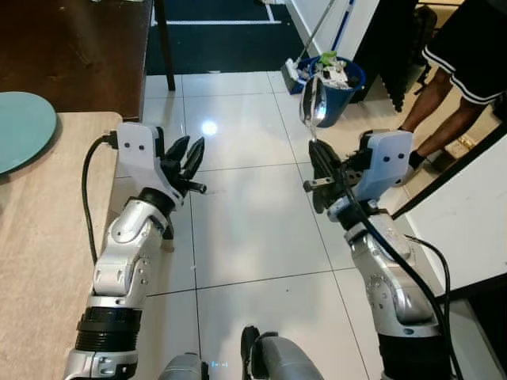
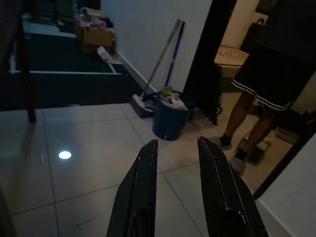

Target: Setting the table

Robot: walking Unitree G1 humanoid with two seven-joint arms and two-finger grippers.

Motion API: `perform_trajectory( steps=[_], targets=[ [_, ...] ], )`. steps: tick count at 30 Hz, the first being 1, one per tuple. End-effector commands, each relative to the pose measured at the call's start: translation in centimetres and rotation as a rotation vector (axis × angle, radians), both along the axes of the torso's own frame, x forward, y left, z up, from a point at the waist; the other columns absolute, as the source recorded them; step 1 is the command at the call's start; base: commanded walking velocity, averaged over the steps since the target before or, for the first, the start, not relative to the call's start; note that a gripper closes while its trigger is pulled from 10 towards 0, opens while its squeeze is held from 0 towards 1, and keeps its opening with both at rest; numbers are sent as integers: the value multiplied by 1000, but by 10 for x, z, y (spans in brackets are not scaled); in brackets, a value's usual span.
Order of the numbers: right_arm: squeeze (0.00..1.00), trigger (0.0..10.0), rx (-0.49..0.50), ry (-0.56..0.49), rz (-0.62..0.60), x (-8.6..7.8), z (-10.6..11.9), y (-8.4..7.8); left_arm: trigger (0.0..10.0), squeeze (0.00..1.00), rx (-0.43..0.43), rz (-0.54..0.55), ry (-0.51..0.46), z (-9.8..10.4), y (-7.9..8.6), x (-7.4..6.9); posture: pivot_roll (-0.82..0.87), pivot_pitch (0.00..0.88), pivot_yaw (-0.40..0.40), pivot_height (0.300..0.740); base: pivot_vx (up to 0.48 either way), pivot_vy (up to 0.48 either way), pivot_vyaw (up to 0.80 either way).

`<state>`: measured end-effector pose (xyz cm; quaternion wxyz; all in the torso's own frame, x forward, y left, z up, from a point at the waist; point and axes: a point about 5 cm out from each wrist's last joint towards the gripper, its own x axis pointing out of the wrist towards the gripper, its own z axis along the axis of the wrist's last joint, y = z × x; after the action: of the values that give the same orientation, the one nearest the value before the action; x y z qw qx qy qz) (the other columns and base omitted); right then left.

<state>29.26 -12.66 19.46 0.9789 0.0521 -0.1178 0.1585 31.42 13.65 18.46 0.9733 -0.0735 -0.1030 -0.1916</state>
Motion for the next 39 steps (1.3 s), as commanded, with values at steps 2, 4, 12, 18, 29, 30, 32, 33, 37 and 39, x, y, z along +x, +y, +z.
perform_trajectory(
  steps=[2, 4, 12, 18, 29, 30, 32, 33, 37, 39],
  targets=[
    [0, 10000, 7, 9, -7, -1, -2, -3, 10000, 0, 6, -6, 12, -4, -1, 0, 56, 106, -34, 740, 0, 0, 0],
    [0, 10000, 7, 9, -6, -1, -2, -3, 10000, 0, 5, -6, 12, -4, 0, 0, 56, 106, -34, 740, 0, 0, 0],
    [0, 10000, 9, -5, -11, -1, 0, -4, 10000, 0, -16, -9, 5, -2, -1, -1, 54, 106, -35, 740, 0, 0, 0],
    [0, 10000, 11, -43, -21, -1, 6, -5, 10000, 0, -21, -6, -18, 3, -1, 0, 53, 102, -34, 740, 0, 0, 0],
    [0, 10000, 4, -58, -32, 0, 8, -7, 10000, 0, -35, -5, -40, 8, -2, 0, 52, 99, -34, 740, 0, 0, 0],
    [0, 10000, 4, -58, -33, 1, 8, -8, 10000, 0, -35, -5, -40, 8, -2, 0, 52, 99, -34, 740, 0, 0, 0],
    [0, 10000, 4, -58, -33, 1, 7, -8, 10000, 0, -35, -7, -45, 8, -2, 0, 52, 99, -34, 740, 0, 0, 0],
    [0, 10000, 4, -58, -34, 1, 7, -8, 10000, 0, -35, -8, -48, 8, -3, 0, 52, 100, -33, 740, 0, 0, 0],
    [0, 10000, 4, -57, -35, 1, 7, -8, 10000, 0, -36, -10, -52, 8, -3, 0, 51, 101, -33, 740, 217, 0, 0],
    [0, 10000, 4, -57, -36, 1, 7, -8, 10000, 0, -37, -11, -53, 8, -3, 0, 51, 101, -33, 740, 300, 0, 0]
  ],
)
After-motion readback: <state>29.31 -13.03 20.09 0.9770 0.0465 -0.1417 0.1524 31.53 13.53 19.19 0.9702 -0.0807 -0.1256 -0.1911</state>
